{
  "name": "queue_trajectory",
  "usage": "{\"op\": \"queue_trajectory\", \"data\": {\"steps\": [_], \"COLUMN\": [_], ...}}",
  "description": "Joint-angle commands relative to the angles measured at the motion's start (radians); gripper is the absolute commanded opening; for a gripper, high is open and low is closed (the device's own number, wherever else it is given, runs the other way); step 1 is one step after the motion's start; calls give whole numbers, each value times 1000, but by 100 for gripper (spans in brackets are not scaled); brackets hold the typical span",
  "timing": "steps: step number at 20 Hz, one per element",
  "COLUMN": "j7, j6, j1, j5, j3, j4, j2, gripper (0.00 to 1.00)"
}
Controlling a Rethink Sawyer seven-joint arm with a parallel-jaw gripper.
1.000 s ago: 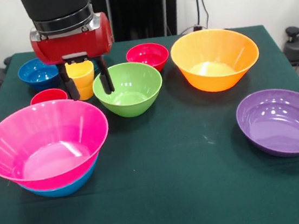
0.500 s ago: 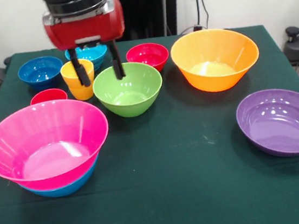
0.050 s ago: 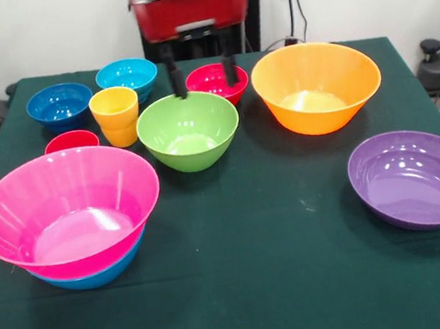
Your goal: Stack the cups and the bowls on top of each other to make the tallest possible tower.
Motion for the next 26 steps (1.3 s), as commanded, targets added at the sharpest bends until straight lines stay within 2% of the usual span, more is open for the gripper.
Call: {"op": "queue_trajectory", "data": {"steps": [1, 8, 15, 21, 26], "j7": [183, 234, 242, 237, 268], "j6": [-105, -180, -236, -222, -260], "j1": [99, 199, 232, 252, 275], "j5": [-88, -109, -88, -74, -59], "j3": [-92, -188, -225, -242, -265], "j4": [100, 70, 50, 14, 46], "j2": [9, 55, 111, 146, 151], "gripper": [100, 100, 100, 100, 100]}}
